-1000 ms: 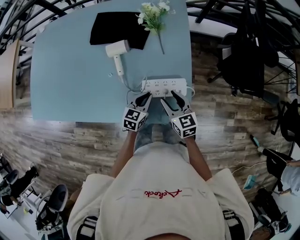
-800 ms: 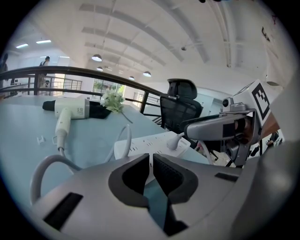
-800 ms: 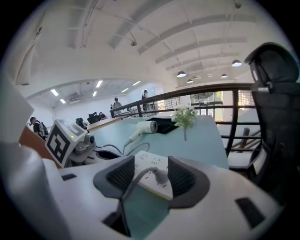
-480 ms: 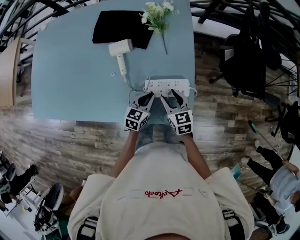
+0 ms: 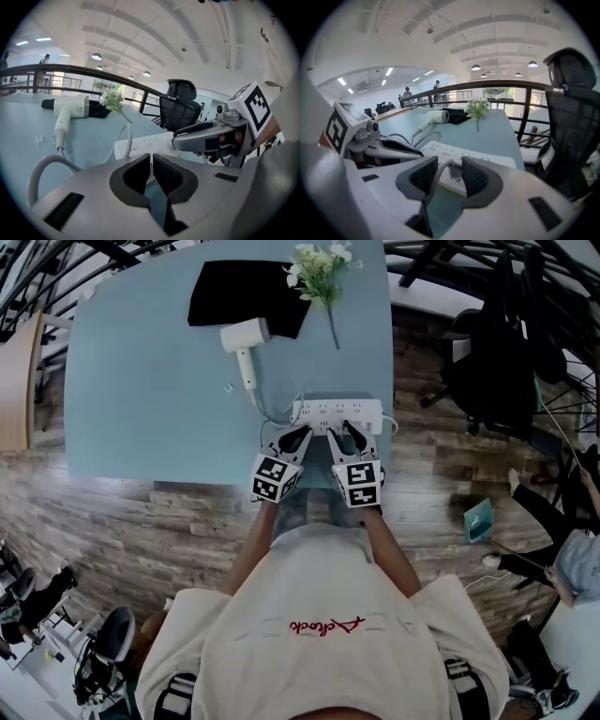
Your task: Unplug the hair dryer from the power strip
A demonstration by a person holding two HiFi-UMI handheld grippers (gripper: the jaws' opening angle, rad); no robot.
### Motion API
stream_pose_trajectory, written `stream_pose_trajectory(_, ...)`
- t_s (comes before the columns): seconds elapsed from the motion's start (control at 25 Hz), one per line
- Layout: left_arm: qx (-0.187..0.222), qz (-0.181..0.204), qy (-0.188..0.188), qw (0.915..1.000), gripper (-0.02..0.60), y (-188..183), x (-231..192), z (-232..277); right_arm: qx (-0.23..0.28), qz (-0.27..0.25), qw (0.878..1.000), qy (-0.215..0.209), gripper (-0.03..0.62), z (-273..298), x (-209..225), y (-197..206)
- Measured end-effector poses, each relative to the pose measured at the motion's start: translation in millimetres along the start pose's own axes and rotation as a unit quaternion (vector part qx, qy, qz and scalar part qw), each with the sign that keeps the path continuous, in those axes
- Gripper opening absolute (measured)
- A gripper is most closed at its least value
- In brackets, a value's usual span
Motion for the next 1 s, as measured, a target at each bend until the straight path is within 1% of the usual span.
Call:
stream_pose_trajectory(0.28,-0.002,0.000,0.001,1.0000,0.012,-0.2,-0.2,0.1,-0.007,-0.012,1.000,0.028,0.106,0.9,3.2,1.3)
stream_pose_trajectory(0.36,-0.002,0.000,0.002,1.0000,0.012,-0.3,0.5,0.0,-0.006,-0.016,0.999,0.033,0.100,0.4,3.3,2.0)
stream_pose_trajectory(0.56,0.002,-0.003,-0.004,1.0000,0.011,-0.7,-1.2,0.5,-0.007,-0.018,0.999,0.027,0.089,0.6,4.6,1.4)
stream_pose_trajectory(0.8,0.002,0.008,-0.011,0.9999,0.011,-1.6,0.6,2.5,-0.011,-0.017,1.000,0.022,0.080,-0.8,4.8,-0.1)
stream_pose_trajectory(1.0,-0.003,0.010,-0.014,0.9998,0.012,-2.9,2.1,2.9,-0.014,-0.012,1.000,0.019,0.077,-2.6,6.0,-1.7)
Point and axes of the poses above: the fingertips, and each gripper's own axes: z forward along the fingers, x to its right, y out of its underside, the point moved 10 cm from there along -z, backward along the fingers, and after that the axes turned 6 degrees about -z, right-handed, at the moved point
